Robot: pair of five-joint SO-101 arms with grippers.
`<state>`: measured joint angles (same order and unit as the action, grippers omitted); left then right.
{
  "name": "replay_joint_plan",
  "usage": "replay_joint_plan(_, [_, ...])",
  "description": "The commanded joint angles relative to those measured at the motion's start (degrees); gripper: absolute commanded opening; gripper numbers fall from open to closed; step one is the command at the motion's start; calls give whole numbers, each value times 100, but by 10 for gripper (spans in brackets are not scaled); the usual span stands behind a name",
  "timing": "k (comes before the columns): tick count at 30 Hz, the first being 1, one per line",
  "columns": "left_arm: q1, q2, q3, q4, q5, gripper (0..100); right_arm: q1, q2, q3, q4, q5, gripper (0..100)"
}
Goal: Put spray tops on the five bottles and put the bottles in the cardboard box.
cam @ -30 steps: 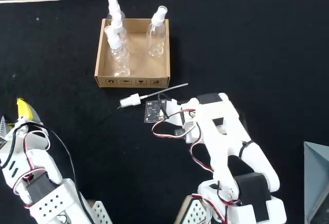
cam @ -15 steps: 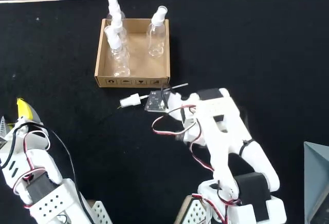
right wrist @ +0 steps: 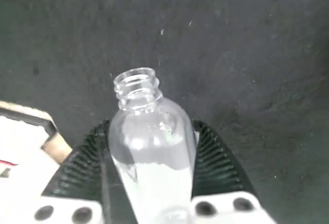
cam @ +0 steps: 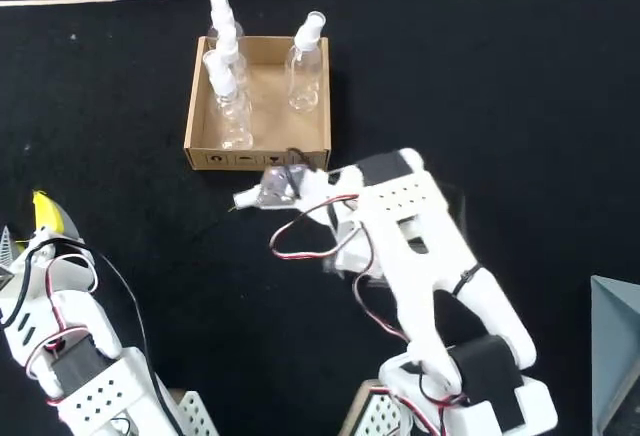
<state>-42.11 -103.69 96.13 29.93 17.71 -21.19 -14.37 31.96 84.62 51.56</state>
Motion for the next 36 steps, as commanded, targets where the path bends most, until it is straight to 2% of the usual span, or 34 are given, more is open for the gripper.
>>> replay_joint_plan(1, [22,-62,127,44,-26,195,-431,-400,-743,290,-738,11])
replay_joint_plan(7, [22,-62,127,44,-26,195,-747,-400,-1323,554,-1407,11])
replay_joint_plan(22, [22,-62,127,44,-26,195,-756,-409,-1411,510,-2470,11])
replay_joint_plan(31, [22,-62,127,44,-26,195,-738,-769,-1393,519,-2549,11])
replay_joint_plan(36, [22,-62,127,44,-26,195,-404,-1235,-1332,519,-2558,11])
